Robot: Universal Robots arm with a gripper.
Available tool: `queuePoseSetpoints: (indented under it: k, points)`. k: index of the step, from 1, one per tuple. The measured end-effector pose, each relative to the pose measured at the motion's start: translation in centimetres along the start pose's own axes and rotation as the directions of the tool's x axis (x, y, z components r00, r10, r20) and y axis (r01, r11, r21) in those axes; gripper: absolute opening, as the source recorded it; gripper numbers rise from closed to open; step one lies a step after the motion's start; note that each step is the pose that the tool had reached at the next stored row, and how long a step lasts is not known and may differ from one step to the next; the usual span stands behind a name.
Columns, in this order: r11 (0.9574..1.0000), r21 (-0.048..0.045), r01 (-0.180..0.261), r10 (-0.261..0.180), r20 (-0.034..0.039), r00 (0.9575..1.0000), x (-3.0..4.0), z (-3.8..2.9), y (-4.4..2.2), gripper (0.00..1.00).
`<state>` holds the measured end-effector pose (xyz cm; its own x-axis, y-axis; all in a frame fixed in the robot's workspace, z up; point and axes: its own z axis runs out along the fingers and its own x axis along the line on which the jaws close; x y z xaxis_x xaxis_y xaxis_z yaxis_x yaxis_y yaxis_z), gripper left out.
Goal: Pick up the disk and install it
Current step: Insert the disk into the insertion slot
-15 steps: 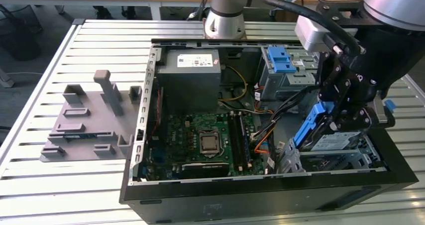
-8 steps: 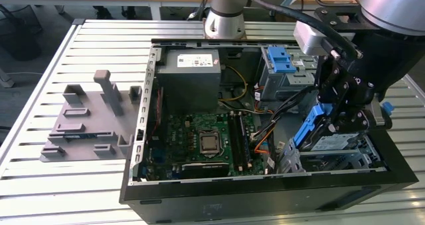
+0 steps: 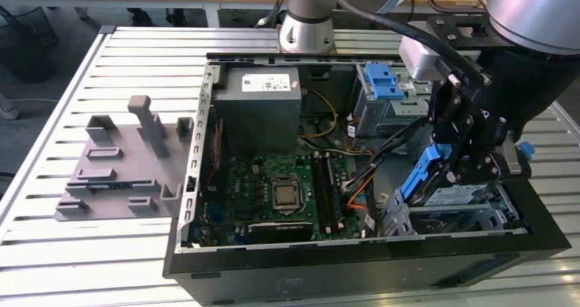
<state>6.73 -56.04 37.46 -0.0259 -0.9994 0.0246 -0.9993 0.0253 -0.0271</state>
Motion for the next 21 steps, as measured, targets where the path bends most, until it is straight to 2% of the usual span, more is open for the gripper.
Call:
queuePoseSetpoints:
  k: [21]
  points:
    - [1.0000,0.0000,0.000,0.000,0.0000,1.0000,-0.03,1.41,0.02,0.36]
